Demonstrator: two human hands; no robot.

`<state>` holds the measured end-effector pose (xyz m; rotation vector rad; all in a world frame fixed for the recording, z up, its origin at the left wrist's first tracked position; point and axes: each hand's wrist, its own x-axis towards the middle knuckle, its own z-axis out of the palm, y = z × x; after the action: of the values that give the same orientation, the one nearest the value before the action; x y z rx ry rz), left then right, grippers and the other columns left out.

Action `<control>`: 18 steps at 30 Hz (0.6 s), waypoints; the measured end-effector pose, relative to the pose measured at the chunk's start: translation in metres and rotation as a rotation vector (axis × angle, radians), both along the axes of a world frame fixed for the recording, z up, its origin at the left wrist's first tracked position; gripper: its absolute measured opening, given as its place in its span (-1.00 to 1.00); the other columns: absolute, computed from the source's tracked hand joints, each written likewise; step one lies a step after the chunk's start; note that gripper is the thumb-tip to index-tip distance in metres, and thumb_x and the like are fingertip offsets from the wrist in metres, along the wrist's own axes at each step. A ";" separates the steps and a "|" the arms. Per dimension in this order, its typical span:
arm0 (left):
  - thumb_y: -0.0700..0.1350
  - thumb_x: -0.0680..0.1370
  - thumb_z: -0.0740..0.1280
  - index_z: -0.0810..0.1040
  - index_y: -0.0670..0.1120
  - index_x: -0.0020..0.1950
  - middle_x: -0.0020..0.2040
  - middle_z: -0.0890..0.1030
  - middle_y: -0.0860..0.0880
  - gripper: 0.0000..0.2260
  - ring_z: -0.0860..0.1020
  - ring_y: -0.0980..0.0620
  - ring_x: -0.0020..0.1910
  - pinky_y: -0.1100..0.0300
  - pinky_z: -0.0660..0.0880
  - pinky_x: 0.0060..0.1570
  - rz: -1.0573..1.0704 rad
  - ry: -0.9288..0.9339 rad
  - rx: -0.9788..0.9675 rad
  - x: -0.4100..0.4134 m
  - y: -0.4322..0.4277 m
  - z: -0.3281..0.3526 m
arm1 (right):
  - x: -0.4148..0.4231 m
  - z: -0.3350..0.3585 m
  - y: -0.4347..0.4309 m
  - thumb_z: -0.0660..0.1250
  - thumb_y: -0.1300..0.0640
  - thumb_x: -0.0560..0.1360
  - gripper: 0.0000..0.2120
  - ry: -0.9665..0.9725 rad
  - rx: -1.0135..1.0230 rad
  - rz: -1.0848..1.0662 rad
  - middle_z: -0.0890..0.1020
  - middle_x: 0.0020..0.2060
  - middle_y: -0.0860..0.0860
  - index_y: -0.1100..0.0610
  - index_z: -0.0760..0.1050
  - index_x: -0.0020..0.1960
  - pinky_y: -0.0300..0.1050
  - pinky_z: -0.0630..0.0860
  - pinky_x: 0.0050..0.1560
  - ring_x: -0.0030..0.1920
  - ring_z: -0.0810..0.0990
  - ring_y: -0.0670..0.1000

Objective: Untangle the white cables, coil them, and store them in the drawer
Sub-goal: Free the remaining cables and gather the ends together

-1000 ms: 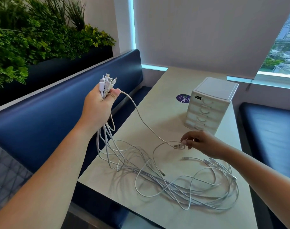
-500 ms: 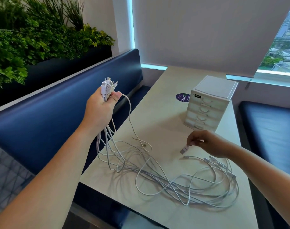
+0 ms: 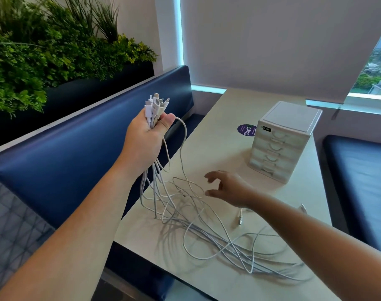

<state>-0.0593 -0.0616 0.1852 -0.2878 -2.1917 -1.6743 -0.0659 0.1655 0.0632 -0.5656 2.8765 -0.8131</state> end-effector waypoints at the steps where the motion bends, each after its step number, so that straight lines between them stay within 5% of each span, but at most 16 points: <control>1: 0.06 0.57 0.32 0.39 0.01 -0.21 -0.44 0.27 0.14 -0.77 0.21 0.10 -0.48 0.18 0.20 -0.41 -0.001 0.005 0.005 0.001 0.000 0.001 | -0.001 -0.003 -0.007 0.44 -0.08 0.43 -0.45 -0.078 -0.036 0.000 0.57 0.13 -0.07 0.04 0.40 0.35 -0.22 0.40 -0.01 -0.13 0.54 -0.07; 4: 0.08 0.56 0.32 0.36 -0.03 -0.19 -0.42 0.25 0.11 -0.75 0.20 0.09 -0.47 0.17 0.19 -0.41 -0.004 0.014 0.020 0.001 -0.001 0.002 | -0.003 -0.015 -0.023 0.47 0.01 0.42 -0.45 -0.176 -0.155 -0.023 0.60 0.10 -0.03 0.06 0.40 0.35 -0.23 0.43 -0.06 -0.20 0.52 -0.08; 7: 0.10 0.54 0.32 0.36 -0.03 -0.19 -0.43 0.25 0.12 -0.74 0.19 0.08 -0.47 0.15 0.19 -0.41 0.000 0.014 0.021 0.001 -0.004 0.002 | -0.008 -0.017 -0.030 0.34 0.25 0.51 -0.85 -0.170 -0.253 -0.050 0.59 -0.08 0.06 0.15 0.55 0.08 -0.35 0.44 -0.34 -0.37 0.56 -0.06; 10: 0.12 0.51 0.32 0.35 0.02 -0.24 -0.43 0.25 0.12 -0.74 0.19 0.08 -0.47 0.17 0.18 -0.42 0.012 0.003 0.026 0.000 -0.009 0.002 | -0.006 -0.011 -0.029 0.17 0.34 0.57 -0.84 -0.341 -0.435 -0.049 0.59 -0.14 0.08 0.17 0.48 -0.10 -0.29 0.50 -0.37 -0.38 0.61 -0.09; 14: 0.14 0.49 0.32 0.29 0.01 -0.25 -0.41 0.22 0.05 -0.70 0.15 0.05 -0.47 0.16 0.15 -0.42 0.008 -0.002 0.041 -0.003 -0.013 0.004 | -0.003 -0.006 -0.028 0.17 0.25 0.61 -0.96 -0.556 -0.689 -0.076 0.53 0.02 0.09 0.15 0.38 0.02 -0.22 0.54 -0.33 -0.31 0.63 0.02; 18: 0.10 0.53 0.31 0.29 0.03 -0.27 -0.42 0.22 0.05 -0.71 0.14 0.05 -0.47 0.17 0.15 -0.43 -0.027 0.010 0.046 -0.004 -0.006 0.005 | -0.006 -0.010 -0.038 0.37 0.15 0.51 -0.64 -0.400 -0.516 -0.116 0.40 0.08 0.04 0.13 0.36 0.26 -0.25 0.52 -0.34 -0.33 0.57 0.00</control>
<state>-0.0633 -0.0673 0.1898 -0.3146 -2.1485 -1.7315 -0.0719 0.1271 0.0532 -0.2324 2.3472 -1.5087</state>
